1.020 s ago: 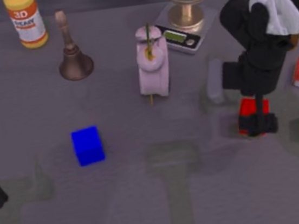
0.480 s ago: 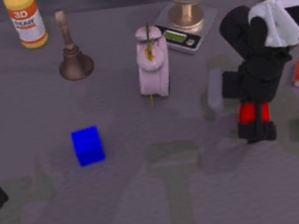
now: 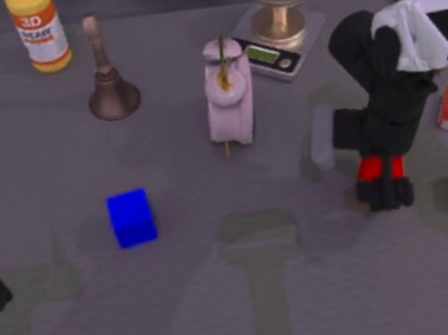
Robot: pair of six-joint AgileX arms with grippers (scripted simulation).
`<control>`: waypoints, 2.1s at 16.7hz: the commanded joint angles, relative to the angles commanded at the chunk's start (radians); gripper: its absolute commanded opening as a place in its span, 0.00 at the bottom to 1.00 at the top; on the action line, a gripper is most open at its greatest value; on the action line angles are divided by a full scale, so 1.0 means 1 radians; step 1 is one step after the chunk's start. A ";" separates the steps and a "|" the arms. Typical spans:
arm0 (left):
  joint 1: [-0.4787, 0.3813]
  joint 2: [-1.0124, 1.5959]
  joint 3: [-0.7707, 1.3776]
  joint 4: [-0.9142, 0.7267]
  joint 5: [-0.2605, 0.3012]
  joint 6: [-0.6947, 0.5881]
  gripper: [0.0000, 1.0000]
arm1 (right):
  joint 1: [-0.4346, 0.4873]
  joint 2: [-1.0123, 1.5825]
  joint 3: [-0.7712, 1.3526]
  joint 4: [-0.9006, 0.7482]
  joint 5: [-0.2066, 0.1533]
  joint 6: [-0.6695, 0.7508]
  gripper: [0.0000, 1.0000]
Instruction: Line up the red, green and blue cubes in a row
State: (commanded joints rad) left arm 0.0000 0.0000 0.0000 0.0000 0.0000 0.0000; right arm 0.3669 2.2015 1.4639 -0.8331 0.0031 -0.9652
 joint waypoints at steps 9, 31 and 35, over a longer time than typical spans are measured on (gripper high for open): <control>0.000 0.000 0.000 0.000 0.000 0.000 1.00 | 0.000 0.000 0.000 0.000 0.000 0.000 0.00; 0.000 0.000 0.000 0.000 0.000 0.000 1.00 | 0.095 -0.009 0.315 -0.357 -0.008 0.053 0.00; 0.000 0.000 0.000 0.000 0.000 0.000 1.00 | 0.230 0.153 0.625 -0.497 -0.007 0.123 0.00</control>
State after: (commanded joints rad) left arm 0.0000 0.0000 0.0000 0.0000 0.0000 0.0000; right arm 0.5967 2.3542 2.0890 -1.3303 -0.0037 -0.8424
